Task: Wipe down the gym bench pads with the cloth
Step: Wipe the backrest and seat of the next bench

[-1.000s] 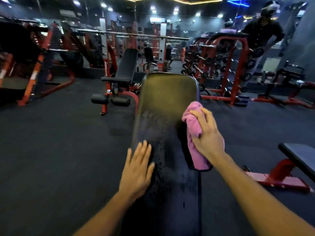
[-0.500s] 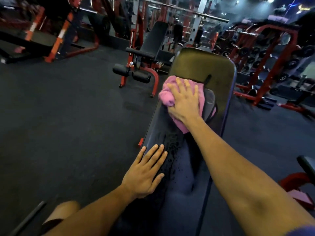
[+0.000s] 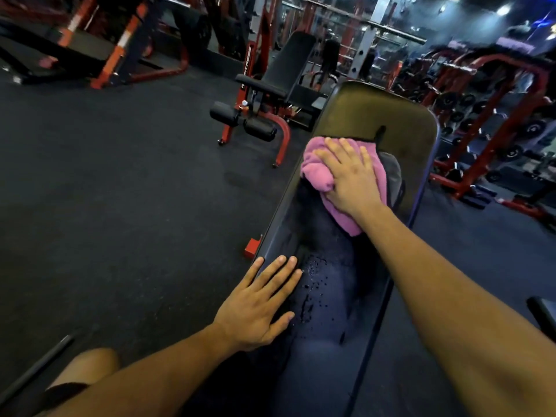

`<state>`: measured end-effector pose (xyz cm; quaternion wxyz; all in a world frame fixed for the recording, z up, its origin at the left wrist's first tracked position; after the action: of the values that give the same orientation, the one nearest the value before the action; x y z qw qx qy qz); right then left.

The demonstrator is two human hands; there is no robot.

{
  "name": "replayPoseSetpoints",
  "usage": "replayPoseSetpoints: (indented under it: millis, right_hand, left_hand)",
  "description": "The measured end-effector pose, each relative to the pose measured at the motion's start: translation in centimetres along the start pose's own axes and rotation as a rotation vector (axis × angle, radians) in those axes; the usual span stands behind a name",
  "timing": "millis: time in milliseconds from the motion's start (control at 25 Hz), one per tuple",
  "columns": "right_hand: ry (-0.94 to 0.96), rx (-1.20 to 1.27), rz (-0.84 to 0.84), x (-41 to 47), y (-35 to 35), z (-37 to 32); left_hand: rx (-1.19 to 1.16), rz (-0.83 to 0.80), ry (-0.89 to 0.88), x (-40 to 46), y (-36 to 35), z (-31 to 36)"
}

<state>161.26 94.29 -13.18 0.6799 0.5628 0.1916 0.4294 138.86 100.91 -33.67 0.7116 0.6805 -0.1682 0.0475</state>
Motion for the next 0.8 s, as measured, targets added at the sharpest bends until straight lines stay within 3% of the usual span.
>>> replayPoseSetpoints:
  millis: [240, 400, 560, 680, 800]
  right_hand:
    - [0.248, -0.018, -0.017, -3.8, -2.5, -7.1]
    - [0.417, -0.077, -0.061, -7.9, -3.5, -4.6]
    - [0.292, -0.058, 0.018, -1.4, -0.9, 0.6]
    - [0.196, -0.024, 0.028, 1.6, -0.4, -2.3]
    - [0.416, -0.075, -0.121, 0.2, -0.9, -6.4]
  left_hand:
    - [-0.014, 0.011, -0.002, -0.1, 0.0, 0.0]
    - [-0.038, 0.038, -0.016, -0.2, -0.3, 0.0]
    - [-0.021, 0.064, -0.013, 0.0, 0.0, -0.4]
    - [-0.035, 0.049, -0.011, -0.4, -0.5, -0.3]
    - [-0.028, 0.078, -0.028, 0.3, 0.0, -0.4]
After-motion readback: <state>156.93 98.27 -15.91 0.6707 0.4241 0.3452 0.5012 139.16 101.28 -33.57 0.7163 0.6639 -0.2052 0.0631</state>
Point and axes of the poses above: each hand's wrist, its own x-axis towards the middle knuckle, its own y-axis out of the back of the hand, z = x × y, the point moved 4 cm from there along x, towards the middle knuckle, and after that the axes turned 15 degrees about -z, right-handed, at the moved point
